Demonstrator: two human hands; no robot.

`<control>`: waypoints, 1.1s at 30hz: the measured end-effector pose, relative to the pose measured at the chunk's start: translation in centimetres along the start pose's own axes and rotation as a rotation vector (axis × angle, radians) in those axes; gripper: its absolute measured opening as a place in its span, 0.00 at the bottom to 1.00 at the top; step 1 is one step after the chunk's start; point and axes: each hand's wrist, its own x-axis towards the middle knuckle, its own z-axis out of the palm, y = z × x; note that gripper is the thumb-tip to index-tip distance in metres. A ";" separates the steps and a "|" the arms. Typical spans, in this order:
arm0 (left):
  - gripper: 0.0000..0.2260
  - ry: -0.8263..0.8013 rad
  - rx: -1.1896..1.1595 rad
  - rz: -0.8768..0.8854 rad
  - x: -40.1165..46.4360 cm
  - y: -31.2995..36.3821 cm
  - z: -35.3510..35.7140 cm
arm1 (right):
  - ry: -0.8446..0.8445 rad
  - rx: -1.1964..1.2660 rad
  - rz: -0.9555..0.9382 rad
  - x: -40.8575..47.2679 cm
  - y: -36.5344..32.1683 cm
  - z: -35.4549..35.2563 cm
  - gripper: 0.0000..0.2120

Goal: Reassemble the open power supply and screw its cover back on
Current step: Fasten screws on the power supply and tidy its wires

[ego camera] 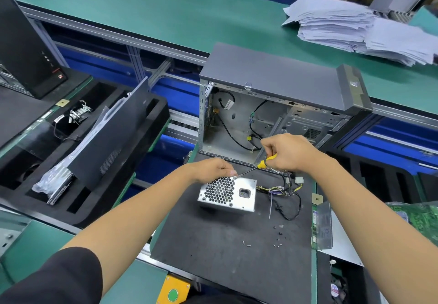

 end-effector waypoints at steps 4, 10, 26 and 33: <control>0.10 -0.007 0.009 0.022 0.0 -0.2 0.0 | -0.036 -0.054 -0.038 0.4 -0.8 -0.7 0.16; 0.09 -0.014 -0.001 0.049 0.2 -0.5 -0.1 | -0.054 -0.201 -0.076 1.3 -2.0 -1.5 0.14; 0.04 -0.026 -0.126 0.056 0.9 -1.3 0.2 | -0.056 -0.382 -0.265 2.2 -6.4 -3.4 0.14; 0.07 0.004 -0.097 0.011 0.9 -0.9 0.2 | -0.062 -0.358 -0.310 2.5 -7.3 -3.2 0.06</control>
